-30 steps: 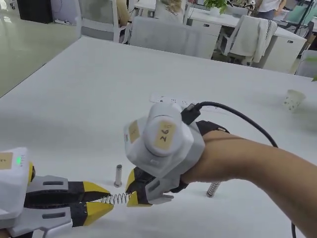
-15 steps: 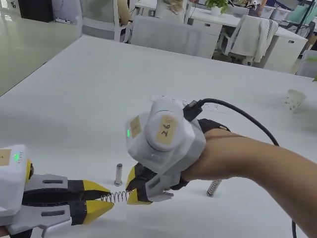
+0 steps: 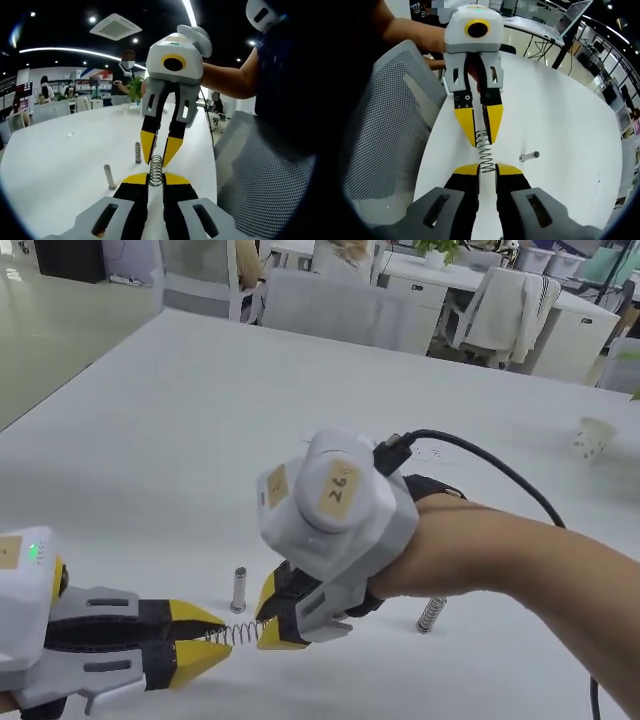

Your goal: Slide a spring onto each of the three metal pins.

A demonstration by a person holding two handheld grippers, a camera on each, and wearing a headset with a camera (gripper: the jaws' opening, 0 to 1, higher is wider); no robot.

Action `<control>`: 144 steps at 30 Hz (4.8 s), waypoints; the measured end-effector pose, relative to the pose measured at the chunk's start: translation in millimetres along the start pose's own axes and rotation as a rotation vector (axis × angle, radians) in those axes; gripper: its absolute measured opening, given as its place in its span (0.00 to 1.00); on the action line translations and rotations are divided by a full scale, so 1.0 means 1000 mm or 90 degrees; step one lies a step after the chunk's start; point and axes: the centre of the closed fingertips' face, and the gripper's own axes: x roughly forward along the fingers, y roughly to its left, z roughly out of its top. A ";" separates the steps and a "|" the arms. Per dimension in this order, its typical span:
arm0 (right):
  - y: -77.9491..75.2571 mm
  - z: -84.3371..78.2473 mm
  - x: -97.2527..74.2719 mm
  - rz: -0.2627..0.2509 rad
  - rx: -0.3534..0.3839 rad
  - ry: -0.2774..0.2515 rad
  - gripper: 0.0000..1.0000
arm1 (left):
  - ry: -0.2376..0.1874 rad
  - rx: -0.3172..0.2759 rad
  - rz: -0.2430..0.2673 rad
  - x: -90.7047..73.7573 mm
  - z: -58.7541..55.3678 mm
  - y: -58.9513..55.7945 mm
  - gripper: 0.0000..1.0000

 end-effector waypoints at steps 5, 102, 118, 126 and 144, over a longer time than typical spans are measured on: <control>0.000 -0.001 0.001 0.000 0.008 0.000 0.16 | -0.002 0.000 -0.002 -0.001 0.001 0.000 0.02; 0.009 0.031 -0.014 0.016 -0.007 -0.032 0.09 | 0.006 0.066 -0.020 0.009 0.009 -0.008 0.03; 0.007 0.028 -0.015 0.014 -0.014 -0.015 0.09 | 0.008 0.053 -0.010 0.010 0.005 -0.003 0.08; 0.005 0.028 -0.017 0.011 -0.012 -0.018 0.09 | 0.008 0.041 -0.005 0.009 0.002 -0.001 0.10; -0.002 0.029 -0.023 0.001 -0.011 -0.025 0.09 | 0.002 0.030 0.015 0.004 0.000 0.003 0.12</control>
